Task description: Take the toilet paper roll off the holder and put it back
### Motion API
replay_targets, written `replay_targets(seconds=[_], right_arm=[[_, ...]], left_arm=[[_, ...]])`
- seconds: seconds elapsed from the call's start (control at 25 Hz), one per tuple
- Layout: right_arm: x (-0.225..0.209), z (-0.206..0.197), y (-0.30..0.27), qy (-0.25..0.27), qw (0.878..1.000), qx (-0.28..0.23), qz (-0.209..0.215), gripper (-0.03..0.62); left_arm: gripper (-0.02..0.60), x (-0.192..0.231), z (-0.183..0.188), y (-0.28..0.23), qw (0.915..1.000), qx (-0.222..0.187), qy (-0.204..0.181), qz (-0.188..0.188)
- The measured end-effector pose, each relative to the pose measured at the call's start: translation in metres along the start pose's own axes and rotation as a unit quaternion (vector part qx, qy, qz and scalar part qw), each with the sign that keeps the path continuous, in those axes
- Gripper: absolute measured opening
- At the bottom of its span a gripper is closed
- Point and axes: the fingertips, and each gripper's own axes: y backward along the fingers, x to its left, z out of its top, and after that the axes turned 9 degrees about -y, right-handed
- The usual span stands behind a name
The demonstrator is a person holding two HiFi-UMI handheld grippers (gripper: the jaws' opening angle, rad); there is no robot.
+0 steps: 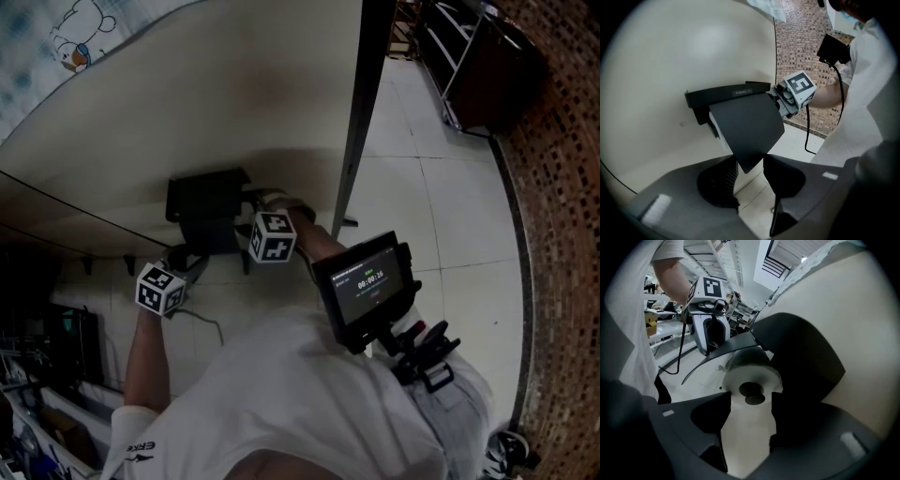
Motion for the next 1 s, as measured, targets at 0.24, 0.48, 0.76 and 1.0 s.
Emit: replay_targets(seconds=[0.24, 0.48, 0.76, 1.0], right_arm=[[0.009, -0.015, 0.045, -0.014, 1.0, -0.007, -0.02, 0.298], [0.001, -0.02, 0.06, -0.046, 0.998, -0.013, -0.05, 0.291], [0.001, -0.02, 0.079, -0.108, 0.991, -0.029, -0.066, 0.286], [-0.006, -0.015, 0.085, -0.13, 0.987, -0.039, -0.082, 0.285]], left_arm=[[0.167, -0.033, 0.013, 0.003, 0.9999, -0.003, -0.007, 0.011], [0.163, -0.019, 0.009, -0.007, 0.9996, -0.007, -0.009, 0.024], [0.146, -0.003, 0.004, -0.02, 0.9985, 0.002, -0.019, 0.05], [0.135, 0.026, -0.001, -0.035, 0.9955, 0.016, -0.032, 0.088]])
